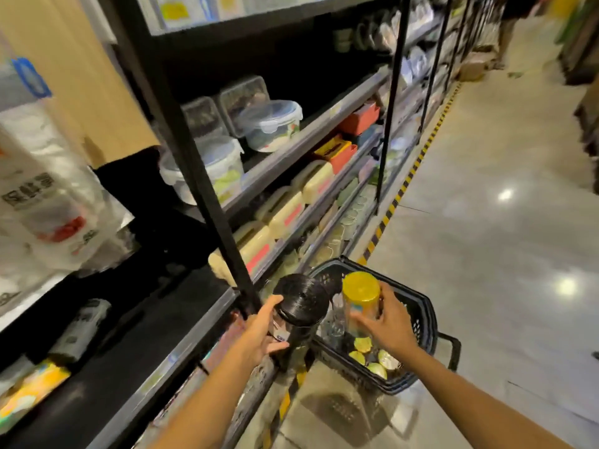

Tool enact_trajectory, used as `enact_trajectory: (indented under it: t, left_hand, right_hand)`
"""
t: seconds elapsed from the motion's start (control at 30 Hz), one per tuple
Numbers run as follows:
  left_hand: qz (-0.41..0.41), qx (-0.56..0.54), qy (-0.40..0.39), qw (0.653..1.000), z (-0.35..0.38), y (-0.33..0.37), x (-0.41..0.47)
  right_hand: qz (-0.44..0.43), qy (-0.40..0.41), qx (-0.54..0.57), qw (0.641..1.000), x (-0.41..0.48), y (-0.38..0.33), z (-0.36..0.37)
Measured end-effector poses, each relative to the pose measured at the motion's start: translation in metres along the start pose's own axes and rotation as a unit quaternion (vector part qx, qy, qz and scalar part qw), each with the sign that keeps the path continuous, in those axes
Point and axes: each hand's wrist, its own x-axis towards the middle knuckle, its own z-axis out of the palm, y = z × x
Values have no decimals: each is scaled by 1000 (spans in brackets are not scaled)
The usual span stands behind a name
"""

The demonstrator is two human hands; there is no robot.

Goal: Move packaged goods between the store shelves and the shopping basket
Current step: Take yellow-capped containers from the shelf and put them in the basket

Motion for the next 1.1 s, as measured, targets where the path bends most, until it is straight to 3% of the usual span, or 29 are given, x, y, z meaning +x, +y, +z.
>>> enact_trajectory:
  t: [0.27, 0.7, 0.9, 1.1]
  left_hand:
    - [-22, 54, -44, 997, 88, 30, 65]
    - [-168, 134, -83, 973, 137, 61, 282]
    - [-207, 158, -91, 961, 154, 25, 389]
    - [-206, 211, -103, 950, 162, -41, 478]
  right_hand:
    - [65, 57, -21, 996, 54, 41, -46]
    - [256, 68, -69, 962, 173, 146, 5]
    - [333, 58, -99, 936, 200, 239, 46]
    - [344, 64, -120, 929, 209, 347, 101]
